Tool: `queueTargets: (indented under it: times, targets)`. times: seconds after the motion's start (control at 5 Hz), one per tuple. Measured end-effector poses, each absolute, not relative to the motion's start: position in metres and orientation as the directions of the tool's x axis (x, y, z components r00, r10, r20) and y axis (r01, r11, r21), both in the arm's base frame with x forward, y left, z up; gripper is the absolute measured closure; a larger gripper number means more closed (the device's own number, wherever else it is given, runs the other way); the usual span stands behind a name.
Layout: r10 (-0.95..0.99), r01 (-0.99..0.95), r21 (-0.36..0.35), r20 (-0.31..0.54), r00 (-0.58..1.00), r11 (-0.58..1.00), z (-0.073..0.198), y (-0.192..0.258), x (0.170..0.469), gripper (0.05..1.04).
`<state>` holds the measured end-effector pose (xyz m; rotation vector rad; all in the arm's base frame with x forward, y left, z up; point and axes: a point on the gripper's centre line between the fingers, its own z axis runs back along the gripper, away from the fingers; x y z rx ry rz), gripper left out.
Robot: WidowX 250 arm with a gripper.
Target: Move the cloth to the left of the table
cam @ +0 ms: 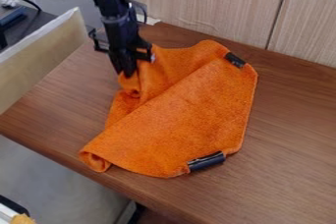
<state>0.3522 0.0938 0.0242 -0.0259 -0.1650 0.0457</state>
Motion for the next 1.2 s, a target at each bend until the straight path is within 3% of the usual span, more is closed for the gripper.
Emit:
queueTargets:
  times: [0.4,0.8,1.2]
  targets:
    - [0.032,-0.031,-0.008,0.249,0.968,0.999,0.075,0.094,0.352,1.0]
    - [0.118,-0.126,0.007,0.31,0.943,0.992,0.103,0.151,0.365,1.0]
    - [0.232,-0.232,-0.023,0.206,0.951,0.972,0.067,0.191,0.361,1.0]
